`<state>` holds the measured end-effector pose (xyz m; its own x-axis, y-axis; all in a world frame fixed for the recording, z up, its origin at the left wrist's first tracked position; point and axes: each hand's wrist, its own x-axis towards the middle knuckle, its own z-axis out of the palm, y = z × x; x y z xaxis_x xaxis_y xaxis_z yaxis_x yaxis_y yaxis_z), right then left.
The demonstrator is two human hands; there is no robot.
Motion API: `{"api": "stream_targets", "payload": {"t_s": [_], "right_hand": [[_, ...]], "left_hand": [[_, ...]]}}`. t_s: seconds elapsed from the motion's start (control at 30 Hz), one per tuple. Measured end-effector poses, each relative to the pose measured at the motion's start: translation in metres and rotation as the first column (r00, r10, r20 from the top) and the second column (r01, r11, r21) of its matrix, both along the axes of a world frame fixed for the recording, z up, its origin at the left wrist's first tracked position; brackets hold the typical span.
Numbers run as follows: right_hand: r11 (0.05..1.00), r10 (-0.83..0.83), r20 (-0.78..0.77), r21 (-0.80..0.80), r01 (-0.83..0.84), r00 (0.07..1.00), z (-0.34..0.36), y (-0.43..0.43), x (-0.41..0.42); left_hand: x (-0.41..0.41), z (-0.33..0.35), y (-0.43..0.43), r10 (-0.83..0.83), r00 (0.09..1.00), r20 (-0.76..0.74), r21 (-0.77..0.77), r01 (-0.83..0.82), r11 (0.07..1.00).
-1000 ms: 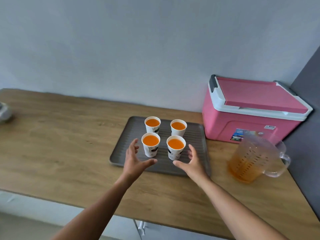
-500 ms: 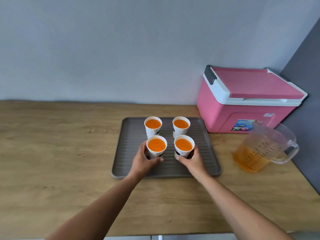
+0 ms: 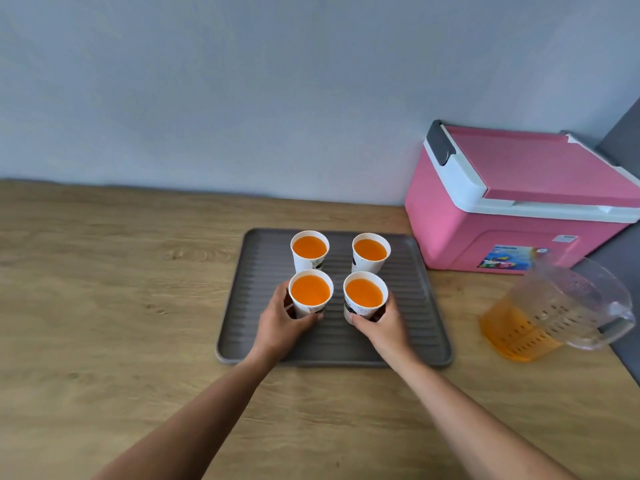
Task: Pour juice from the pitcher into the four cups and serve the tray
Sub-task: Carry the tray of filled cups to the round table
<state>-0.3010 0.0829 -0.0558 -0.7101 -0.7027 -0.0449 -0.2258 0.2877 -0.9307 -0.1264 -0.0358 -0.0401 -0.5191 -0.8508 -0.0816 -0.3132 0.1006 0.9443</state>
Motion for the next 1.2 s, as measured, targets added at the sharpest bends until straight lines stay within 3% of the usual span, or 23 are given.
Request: {"api": "stream_targets", "payload": {"t_s": [0.77, 1.0, 1.1, 1.2], "right_hand": [[0.995, 0.089, 0.022, -0.036, -0.088, 0.996, 0.000, -0.017, -0.004], [0.977, 0.199, 0.026, 0.070, -0.200, 0.980, 0.000, -0.002, -0.023], [0.984, 0.156, -0.015, 0.091, -0.154, 0.988, 0.001, 0.002, -0.043], [0.995, 0.083, -0.046, 0.063, -0.080, 0.995, 0.012, -0.004, -0.063]], "left_hand": [[-0.002, -0.002, -0.013, 0.000, 0.998, -0.056, -0.002, 0.000, 1.000], [0.012, -0.012, -0.028, -0.143, 0.989, -0.049, -0.041, 0.141, 0.989], [0.026, -0.016, -0.049, -0.132, 0.991, 0.034, -0.093, 0.135, 0.987], [0.025, -0.007, -0.071, -0.052, 0.998, 0.025, -0.089, 0.054, 0.995]]}}
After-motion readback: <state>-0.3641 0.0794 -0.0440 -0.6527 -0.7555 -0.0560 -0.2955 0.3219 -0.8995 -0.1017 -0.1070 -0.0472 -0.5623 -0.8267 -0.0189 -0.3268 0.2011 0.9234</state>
